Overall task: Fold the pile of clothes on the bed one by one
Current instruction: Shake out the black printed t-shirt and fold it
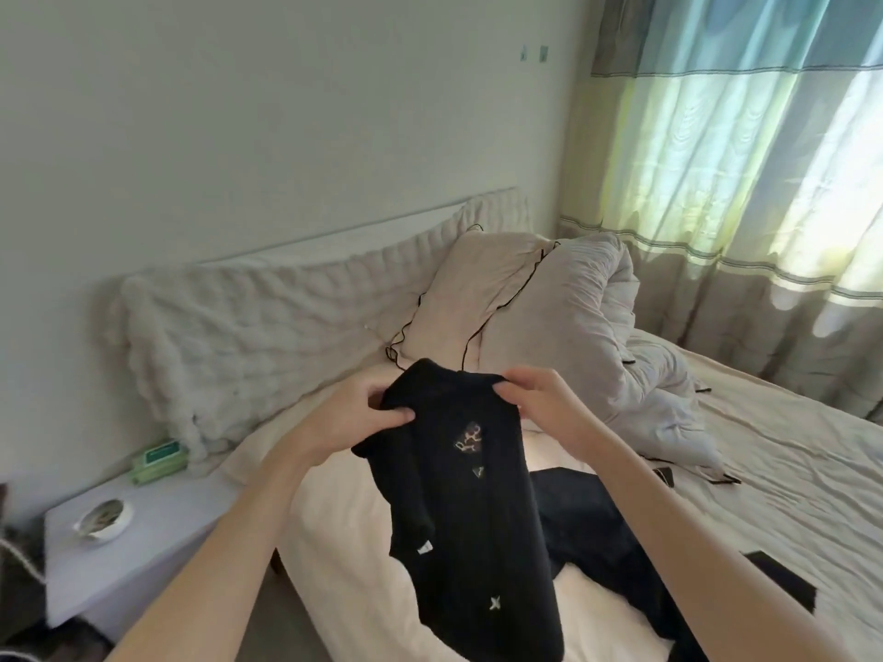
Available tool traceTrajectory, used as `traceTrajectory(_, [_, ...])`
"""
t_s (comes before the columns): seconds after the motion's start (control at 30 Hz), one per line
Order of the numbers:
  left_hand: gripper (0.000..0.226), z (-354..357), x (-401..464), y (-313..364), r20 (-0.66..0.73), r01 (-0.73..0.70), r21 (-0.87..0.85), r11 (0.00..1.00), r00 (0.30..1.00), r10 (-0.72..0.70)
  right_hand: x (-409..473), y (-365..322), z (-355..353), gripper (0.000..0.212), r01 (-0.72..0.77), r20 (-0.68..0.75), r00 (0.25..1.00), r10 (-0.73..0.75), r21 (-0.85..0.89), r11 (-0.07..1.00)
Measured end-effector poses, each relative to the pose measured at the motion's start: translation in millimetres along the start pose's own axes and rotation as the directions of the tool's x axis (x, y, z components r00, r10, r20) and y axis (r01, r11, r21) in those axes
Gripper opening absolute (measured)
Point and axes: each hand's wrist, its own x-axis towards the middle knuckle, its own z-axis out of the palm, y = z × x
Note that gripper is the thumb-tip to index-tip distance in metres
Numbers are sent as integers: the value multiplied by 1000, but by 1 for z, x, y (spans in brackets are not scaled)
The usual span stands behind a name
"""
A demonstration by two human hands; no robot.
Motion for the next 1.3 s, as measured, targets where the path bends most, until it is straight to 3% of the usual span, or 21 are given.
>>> traceTrajectory(0.1, [17,-3,0,8,5,-28,-51,998,1000,28,-4,4,8,12,-39,150,988,39,-3,999])
traceTrajectory(0.2, [15,4,3,24,67,-123,57,991,991,119,-9,2,23,31,8,279,960,-14,21,1000])
traceTrajectory(0.33, [22,13,6,31,-14,-199,164,966,979,204,-11,3,32,17,68,81,993,-86,209,976])
traceTrajectory(0.4, [40,13,2,18,-83,-180,59,982,979,184,-11,5,27,17,46,14,998,-55,371,927])
traceTrajectory(0.47, [70,19,-6,-5,-16,-99,-92,991,995,98,-11,7,21,19,18,10,1000,-26,492,871])
traceTrajectory(0.53, [84,36,-14,-28,112,-37,-109,993,993,49,-11,5,17,24,-24,47,999,-5,595,803])
traceTrajectory(0.6, [66,52,-15,-41,113,-63,-78,995,991,71,-11,2,14,31,-72,106,994,0,678,731])
traceTrajectory(0.7, [22,59,-7,-43,-31,-121,-38,992,992,120,-11,4,11,22,-122,120,991,52,700,704])
traceTrajectory(0.77, [5,55,-3,-40,-124,-145,-48,988,983,138,-11,13,6,18,-127,53,991,122,648,751])
traceTrajectory(0.87, [12,48,-1,-35,-184,-160,-94,983,973,141,-14,33,3,13,-154,-111,971,211,387,909])
traceTrajectory(1.0, [7,51,4,-23,-157,-130,-38,991,980,122,-16,52,6,17,-244,-174,934,311,326,914])
traceTrajectory(1.13, [41,42,8,-4,-303,-138,-19,990,945,126,-24,57,1,13,-280,-164,925,342,313,908])
traceTrajectory(1.23, [45,35,8,14,-136,-111,61,992,984,118,-30,53,4,17,-169,-285,942,176,50,984])
traceTrajectory(1.3, [40,37,8,22,3,-110,106,988,994,111,-31,37,8,31,22,-204,979,-30,-44,999])
